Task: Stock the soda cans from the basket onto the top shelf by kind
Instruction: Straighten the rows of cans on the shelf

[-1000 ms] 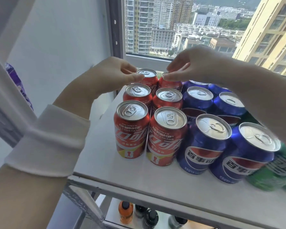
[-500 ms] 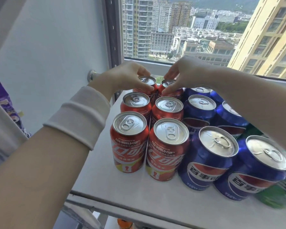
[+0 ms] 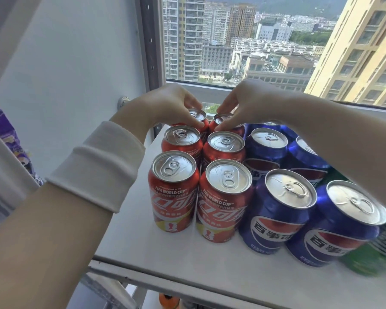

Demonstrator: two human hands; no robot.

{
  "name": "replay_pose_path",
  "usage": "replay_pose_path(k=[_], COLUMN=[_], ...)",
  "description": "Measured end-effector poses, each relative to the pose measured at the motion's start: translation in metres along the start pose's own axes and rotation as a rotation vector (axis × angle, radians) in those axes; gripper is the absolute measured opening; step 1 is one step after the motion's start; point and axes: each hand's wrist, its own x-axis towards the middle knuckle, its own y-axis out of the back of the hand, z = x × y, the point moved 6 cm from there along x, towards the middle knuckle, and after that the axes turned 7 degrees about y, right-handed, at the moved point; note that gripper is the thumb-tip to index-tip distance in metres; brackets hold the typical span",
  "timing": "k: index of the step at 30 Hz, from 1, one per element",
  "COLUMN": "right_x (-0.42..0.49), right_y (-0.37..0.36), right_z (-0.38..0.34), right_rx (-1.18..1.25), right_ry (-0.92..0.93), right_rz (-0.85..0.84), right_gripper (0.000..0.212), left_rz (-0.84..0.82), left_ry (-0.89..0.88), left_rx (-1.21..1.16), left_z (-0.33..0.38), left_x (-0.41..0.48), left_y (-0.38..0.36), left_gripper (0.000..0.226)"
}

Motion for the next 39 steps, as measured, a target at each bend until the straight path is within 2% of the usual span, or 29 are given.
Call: replay_pose_path(k=[6,10,12,14,17,22,29,39], right_x=[-0.005,-0.031,-0.055,-0.081,-0.108,-0.118,-0.119,-0.134], right_y=[0.003,0.027,0.039,0.041,0.032,0.027,0.029,0.027], right_z=[0.001,0.013,0.026,0.043,0.065,0.082,0.083,0.078], right_rx=[0.012,0.075,0.031,-0.030,-0.080,-0.034,0.044,0.087], right_ry=[0.023,0.050,0.060,0.032,-0.033,-0.006,0.000,-0.020], right_rz=[-0.009,0.055,0.090,0.066,0.009,0.064,0.130,0.087], right_gripper=[0.049,0.045,0.045,0.048,0.054,0.052,0.054,0.051], left_rz=[-0.051,-0.054,0.003,0.036,-0.049,-0.059,-0.059,-0.099], left_ry=[0.030,0.019,-0.034,-0.172,-0.355,-0.387,-0.380,-0.410], left_rx=[0.074,0.307,0.407,0.405,0.365,0.549,0.469,0.457], left_z=[0.005,0.018,0.034,0.060,0.096,0.113,0.116,0.116], left_x=[0.001,-0.005,-0.013,-0.026,-0.043,-0.041,-0.041,-0.053], left_y=[-0.002,-0.003,-0.003,-0.010,-0.038,-0.076,-0.074,-0.075], left_gripper=[0.053,0.049,0.053,0.056,0.053,0.051,0.046,0.042])
